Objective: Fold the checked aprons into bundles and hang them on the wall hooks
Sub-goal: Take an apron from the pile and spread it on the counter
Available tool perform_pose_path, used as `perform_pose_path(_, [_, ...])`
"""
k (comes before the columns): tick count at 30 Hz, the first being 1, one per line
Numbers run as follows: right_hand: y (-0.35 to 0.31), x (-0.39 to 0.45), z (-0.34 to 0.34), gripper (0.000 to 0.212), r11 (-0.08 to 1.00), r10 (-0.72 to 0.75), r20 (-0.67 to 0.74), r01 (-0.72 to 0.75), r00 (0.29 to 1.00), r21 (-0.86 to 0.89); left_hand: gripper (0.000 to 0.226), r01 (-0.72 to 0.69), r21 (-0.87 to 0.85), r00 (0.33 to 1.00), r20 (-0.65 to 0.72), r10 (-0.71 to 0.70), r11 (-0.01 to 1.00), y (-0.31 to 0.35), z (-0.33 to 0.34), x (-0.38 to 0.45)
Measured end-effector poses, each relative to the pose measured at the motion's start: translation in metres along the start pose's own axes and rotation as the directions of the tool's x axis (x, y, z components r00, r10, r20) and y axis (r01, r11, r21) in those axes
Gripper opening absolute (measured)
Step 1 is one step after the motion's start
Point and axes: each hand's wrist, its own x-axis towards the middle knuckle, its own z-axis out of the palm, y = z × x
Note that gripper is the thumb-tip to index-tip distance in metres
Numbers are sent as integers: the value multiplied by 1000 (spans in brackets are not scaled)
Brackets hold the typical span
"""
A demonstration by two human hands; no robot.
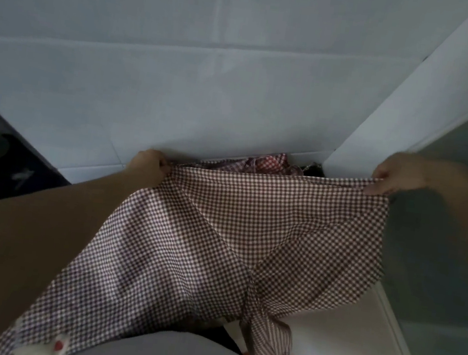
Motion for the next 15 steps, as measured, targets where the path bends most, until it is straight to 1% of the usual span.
perform_pose_path(1, [-2,5,-1,46,983,-15,-135,-10,991,-184,18,-1,-5,1000,-5,1,1000,0,0,1])
perform_pose_path(2, [-5,10,-1,48,967,-24,-266,-45,964,-250,18,-1,-7,1000,-7,1,1000,1,-1,2])
perform_pose_path(4, [-15,17,4,47,971,3,-494,-121,870,-208,19,5,-4,1000,-14,-5,1000,4,0,3])
perform_pose_path(6, [-27,25,14,42,981,40,-618,-148,785,-125,22,21,19,999,-33,-21,1000,4,2,2])
perform_pose_path(8, [-37,31,23,35,989,102,-660,-148,744,-14,25,28,43,998,-60,-25,999,3,6,0])
perform_pose_path(10, [-45,33,32,28,986,155,-697,-157,701,61,27,27,36,997,-78,-24,999,1,11,-1])
perform_pose_path(12, [-60,31,49,30,979,173,-762,-191,624,66,29,40,4,995,-89,-39,999,0,17,-1])
perform_pose_path(13, [-73,28,62,32,984,135,-785,-177,604,33,30,48,-7,994,-98,-48,999,1,20,-1])
perform_pose_path(14, [-87,26,78,32,993,60,-793,-119,606,-17,31,50,-11,993,-110,-51,999,2,23,-1])
perform_pose_path(15, [-102,21,97,27,999,-27,-787,-17,617,-48,32,51,-16,991,-124,-52,999,4,26,-1])
